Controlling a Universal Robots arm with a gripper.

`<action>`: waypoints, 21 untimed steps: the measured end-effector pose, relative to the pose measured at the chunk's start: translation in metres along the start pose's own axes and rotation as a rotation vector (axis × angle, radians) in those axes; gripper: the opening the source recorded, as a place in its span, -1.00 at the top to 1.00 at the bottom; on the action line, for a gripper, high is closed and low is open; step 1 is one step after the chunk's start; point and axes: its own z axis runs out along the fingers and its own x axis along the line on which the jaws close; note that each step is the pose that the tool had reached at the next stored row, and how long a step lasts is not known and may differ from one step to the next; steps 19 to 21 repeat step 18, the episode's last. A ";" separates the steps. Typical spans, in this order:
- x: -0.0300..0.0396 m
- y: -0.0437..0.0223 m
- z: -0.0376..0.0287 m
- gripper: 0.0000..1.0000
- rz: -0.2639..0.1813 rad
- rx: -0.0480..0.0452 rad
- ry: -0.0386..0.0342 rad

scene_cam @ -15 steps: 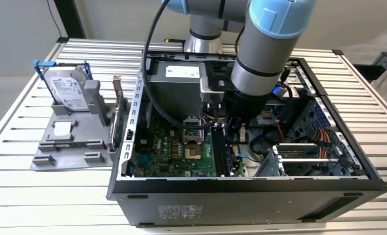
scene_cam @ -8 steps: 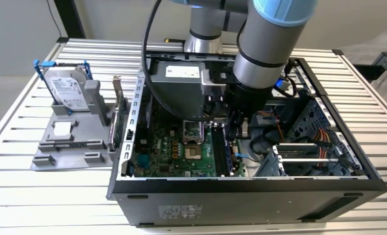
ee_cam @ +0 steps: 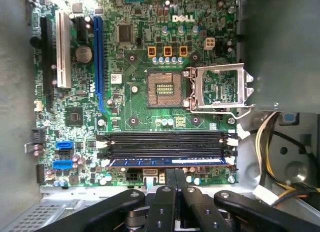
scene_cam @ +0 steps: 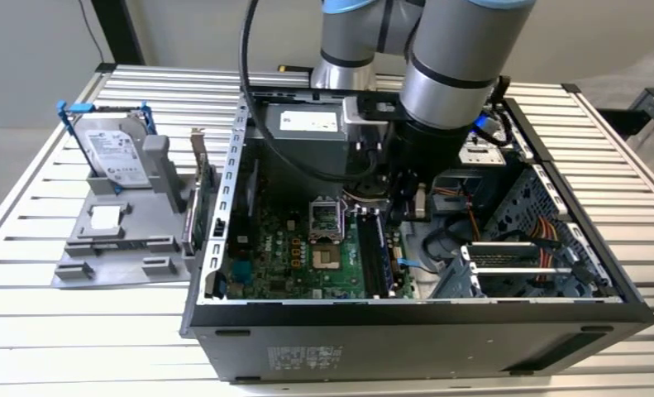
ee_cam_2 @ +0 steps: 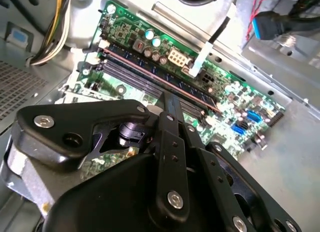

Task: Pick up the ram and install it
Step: 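Press down the ram until it locks into place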

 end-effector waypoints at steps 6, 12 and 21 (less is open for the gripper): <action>0.0001 0.0004 -0.0150 1.00 0.000 -0.0004 0.0002; 0.0001 0.0005 -0.0210 1.00 0.000 -0.0004 0.0002; 0.0001 0.0006 -0.0247 1.00 0.000 -0.0005 0.0002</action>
